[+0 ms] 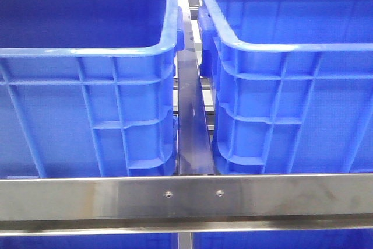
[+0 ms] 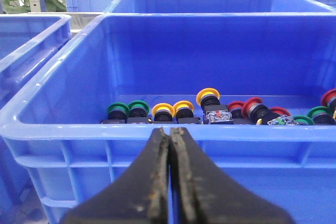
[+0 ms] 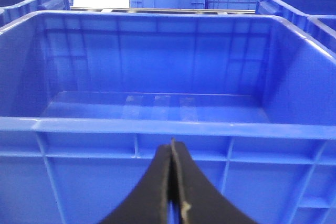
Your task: Pick red and yellow buttons and place in box
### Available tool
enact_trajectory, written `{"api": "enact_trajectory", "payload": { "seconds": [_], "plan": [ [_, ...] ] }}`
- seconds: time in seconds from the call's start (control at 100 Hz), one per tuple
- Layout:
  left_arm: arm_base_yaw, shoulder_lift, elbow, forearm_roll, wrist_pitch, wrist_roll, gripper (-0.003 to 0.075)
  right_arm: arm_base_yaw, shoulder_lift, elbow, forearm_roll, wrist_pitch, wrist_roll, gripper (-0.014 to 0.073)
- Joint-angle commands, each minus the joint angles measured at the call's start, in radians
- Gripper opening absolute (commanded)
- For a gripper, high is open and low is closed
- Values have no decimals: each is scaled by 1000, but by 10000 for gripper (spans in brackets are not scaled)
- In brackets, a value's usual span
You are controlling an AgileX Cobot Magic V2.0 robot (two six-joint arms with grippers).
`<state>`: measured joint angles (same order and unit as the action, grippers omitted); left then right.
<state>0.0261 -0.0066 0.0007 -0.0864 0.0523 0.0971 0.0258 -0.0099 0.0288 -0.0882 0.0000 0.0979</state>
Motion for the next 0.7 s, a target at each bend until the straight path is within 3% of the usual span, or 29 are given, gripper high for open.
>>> {"api": "enact_trajectory", "payload": {
  "seconds": [0.0, 0.25, 0.69],
  "plan": [
    [4, -29, 54, -2, -71, -9, -20, -3, -24, -16, -9, -75, -2, -67],
    [4, -29, 43, -2, -73, -9, -20, -3, -24, -16, -9, -75, -2, -67],
    [4, -29, -158, -2, 91, -9, -20, -3, -24, -16, -9, -75, -2, -67]
  ]
}}
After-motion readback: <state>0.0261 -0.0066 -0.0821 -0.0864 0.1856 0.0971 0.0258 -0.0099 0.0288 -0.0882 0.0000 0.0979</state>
